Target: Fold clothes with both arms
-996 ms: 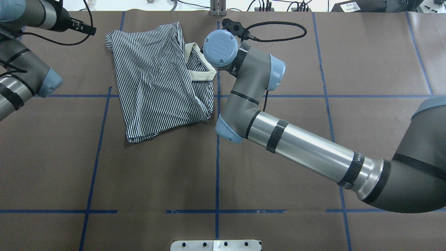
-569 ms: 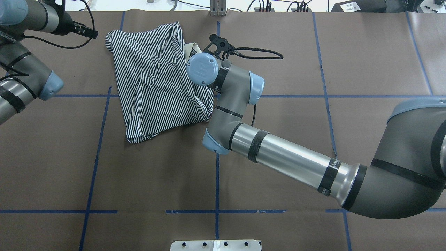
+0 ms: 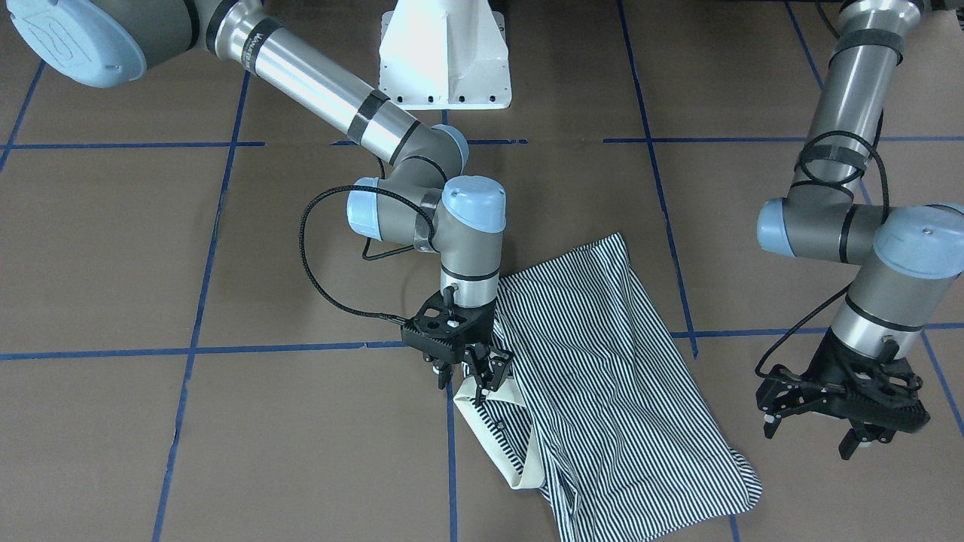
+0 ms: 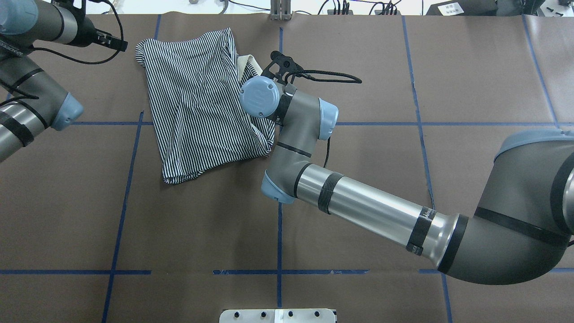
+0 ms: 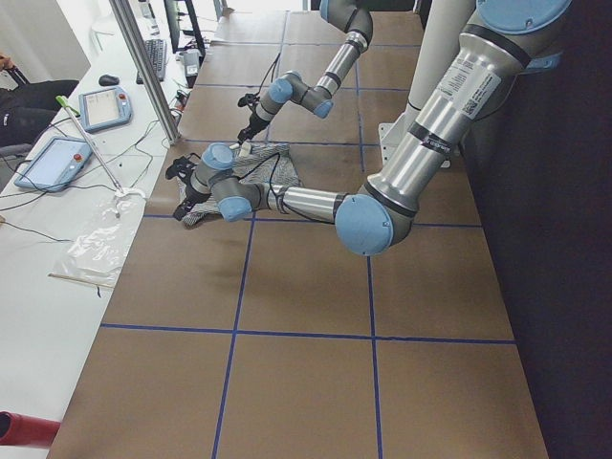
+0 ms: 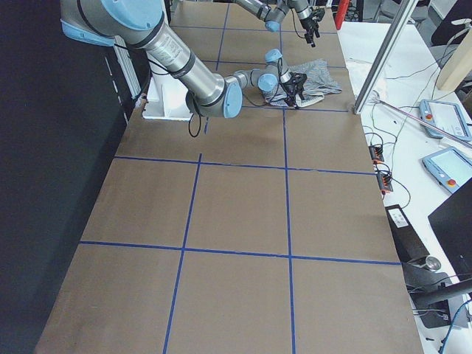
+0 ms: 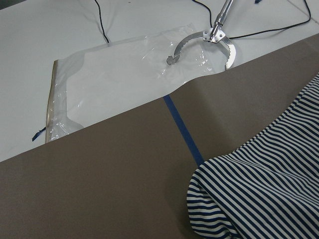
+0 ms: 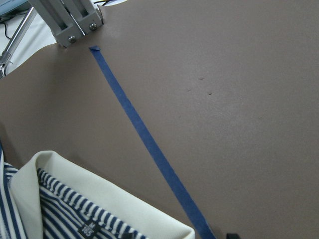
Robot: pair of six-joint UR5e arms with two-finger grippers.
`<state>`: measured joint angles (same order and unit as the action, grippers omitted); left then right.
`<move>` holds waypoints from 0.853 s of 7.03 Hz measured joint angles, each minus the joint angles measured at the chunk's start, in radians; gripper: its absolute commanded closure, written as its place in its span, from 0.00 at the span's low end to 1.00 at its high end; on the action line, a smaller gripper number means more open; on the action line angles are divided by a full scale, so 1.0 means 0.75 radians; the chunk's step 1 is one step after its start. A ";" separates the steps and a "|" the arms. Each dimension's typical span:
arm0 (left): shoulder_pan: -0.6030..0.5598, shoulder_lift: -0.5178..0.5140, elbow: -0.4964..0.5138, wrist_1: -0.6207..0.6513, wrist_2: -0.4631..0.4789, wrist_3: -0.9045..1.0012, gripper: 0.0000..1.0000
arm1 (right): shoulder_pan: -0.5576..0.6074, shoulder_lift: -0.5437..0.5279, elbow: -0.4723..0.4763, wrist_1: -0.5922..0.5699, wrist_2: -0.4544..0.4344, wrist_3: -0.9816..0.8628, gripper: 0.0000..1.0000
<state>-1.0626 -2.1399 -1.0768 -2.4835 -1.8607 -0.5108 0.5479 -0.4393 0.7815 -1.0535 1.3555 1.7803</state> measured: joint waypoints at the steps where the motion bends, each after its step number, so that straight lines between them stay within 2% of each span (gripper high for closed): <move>1: 0.001 0.000 0.000 0.000 0.000 0.000 0.00 | -0.005 0.001 -0.001 0.001 -0.009 0.013 0.43; 2: 0.001 0.000 0.000 0.000 0.000 0.000 0.00 | -0.009 0.003 -0.001 0.001 -0.014 0.026 0.62; 3: 0.001 0.000 0.000 0.000 0.000 -0.001 0.00 | -0.012 0.005 -0.001 0.001 -0.019 0.033 0.90; 4: 0.001 0.000 0.000 0.000 0.000 -0.001 0.00 | -0.013 0.008 -0.001 0.002 -0.021 0.043 1.00; 6: 0.001 0.007 -0.008 0.000 0.000 0.000 0.00 | -0.013 0.012 -0.001 0.001 -0.022 0.063 1.00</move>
<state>-1.0615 -2.1346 -1.0829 -2.4835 -1.8607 -0.5109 0.5383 -0.4304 0.7809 -1.0526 1.3392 1.8275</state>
